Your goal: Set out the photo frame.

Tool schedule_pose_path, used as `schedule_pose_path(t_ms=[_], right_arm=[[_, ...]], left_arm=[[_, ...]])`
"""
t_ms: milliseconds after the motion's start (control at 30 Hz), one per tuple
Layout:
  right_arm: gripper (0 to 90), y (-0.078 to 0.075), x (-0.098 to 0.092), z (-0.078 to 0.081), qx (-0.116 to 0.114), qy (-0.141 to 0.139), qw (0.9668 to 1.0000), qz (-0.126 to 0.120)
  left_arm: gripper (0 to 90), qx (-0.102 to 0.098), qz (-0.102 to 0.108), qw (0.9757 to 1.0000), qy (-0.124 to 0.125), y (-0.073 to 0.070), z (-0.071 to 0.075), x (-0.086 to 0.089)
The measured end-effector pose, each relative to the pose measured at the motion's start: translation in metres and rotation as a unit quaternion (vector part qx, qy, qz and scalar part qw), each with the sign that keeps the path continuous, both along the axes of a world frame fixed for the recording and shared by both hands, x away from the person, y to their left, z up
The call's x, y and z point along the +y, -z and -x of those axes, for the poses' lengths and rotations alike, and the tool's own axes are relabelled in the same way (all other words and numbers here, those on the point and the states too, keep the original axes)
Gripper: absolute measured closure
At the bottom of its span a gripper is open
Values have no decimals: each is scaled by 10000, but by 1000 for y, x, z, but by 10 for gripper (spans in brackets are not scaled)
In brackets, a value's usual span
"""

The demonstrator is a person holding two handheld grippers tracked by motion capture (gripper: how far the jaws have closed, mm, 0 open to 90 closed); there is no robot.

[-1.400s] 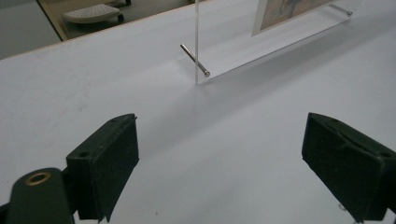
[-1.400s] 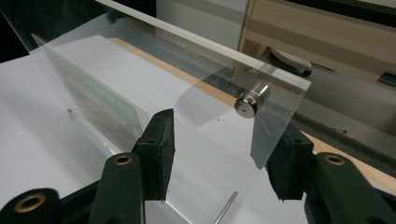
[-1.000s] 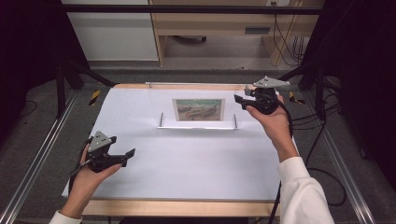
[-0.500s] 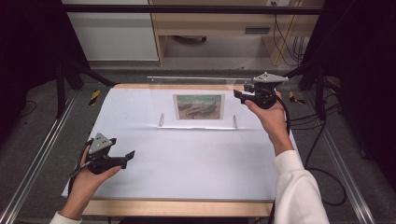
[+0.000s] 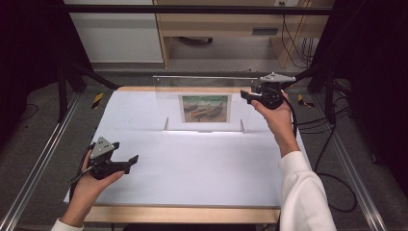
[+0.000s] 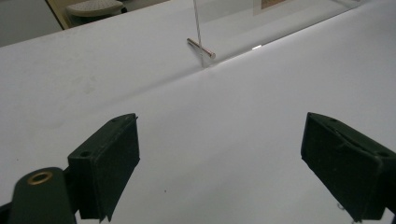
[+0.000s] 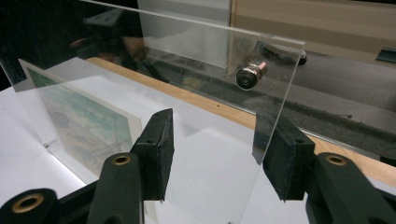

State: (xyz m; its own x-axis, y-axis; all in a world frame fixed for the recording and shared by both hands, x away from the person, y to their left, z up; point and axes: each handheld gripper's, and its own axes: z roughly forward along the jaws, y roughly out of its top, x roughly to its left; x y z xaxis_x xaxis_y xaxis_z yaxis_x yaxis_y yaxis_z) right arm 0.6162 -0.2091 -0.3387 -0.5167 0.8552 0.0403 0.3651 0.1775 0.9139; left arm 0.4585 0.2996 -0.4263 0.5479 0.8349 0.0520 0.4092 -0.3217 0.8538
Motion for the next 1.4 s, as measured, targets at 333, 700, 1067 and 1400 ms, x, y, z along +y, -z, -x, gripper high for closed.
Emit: schedule_pose_path(t_ms=[333, 700, 1067, 1400], right_arm=[[465, 0, 0, -3, 113, 75, 9997, -189], [227, -5, -3, 10, -32, 379, 9993, -50], [75, -13, -4, 45, -89, 482, 9988, 84], [73, -14, -8, 77, -187, 538, 9982, 208]], left_arm=[[119, 87, 56, 9999, -122, 5, -3, 6], [117, 77, -28, 9999, -120, 6, -3, 3], [115, 66, -45, 9998, -170, 8, 1, 5], [115, 87, -50, 9996, -255, 11, 2, 10]])
